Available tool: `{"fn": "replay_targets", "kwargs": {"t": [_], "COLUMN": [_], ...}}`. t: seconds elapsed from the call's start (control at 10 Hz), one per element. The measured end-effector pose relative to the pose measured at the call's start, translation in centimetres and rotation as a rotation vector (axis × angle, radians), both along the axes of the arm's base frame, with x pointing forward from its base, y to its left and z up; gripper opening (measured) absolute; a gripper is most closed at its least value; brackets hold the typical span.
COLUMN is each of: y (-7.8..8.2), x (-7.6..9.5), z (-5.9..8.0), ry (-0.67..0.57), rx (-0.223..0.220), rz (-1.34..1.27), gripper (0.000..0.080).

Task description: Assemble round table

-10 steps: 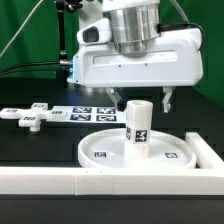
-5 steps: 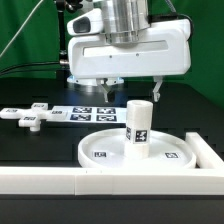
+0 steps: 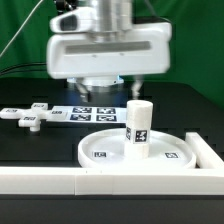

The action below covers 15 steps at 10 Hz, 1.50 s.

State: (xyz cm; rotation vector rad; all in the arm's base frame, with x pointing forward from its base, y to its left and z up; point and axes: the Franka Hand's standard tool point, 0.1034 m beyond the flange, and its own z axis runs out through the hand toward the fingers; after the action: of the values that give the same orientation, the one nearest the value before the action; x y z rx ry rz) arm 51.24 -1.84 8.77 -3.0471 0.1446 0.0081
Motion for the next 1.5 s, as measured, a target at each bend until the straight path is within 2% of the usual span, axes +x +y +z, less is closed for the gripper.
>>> {"fn": "replay_targets", "kwargs": {"t": [0.2,0.4,0.5,0.6,0.7,1.1,1.4,1.5], "y": [1.1,0.6,-0.7,-1.5,-2.3,-2.3,-6.0,-5.8], "x": [-0.1,-0.2,-0.4,-1.1,-1.4,-1.3,-2.0,-2.0], "z": [-0.3,-0.4,-1.0,-1.4,-1.5,-1.5,-1.5,-1.6], "ry": [0.005,0.002,-0.024,-0.019,-0.027,-0.031,-0.048,-0.046], "rx": [0.002,-0.006,-0.056,-0.064,-0.070,-0.070,-0.077,-0.075], "rz": [-0.009,0.039,0.254,0.285,0.334,0.429,0.858,0.823], "gripper": [0.0649,0.0649,0.0649,0.0649,0.0649,0.0649,0.0649,0.0649]}}
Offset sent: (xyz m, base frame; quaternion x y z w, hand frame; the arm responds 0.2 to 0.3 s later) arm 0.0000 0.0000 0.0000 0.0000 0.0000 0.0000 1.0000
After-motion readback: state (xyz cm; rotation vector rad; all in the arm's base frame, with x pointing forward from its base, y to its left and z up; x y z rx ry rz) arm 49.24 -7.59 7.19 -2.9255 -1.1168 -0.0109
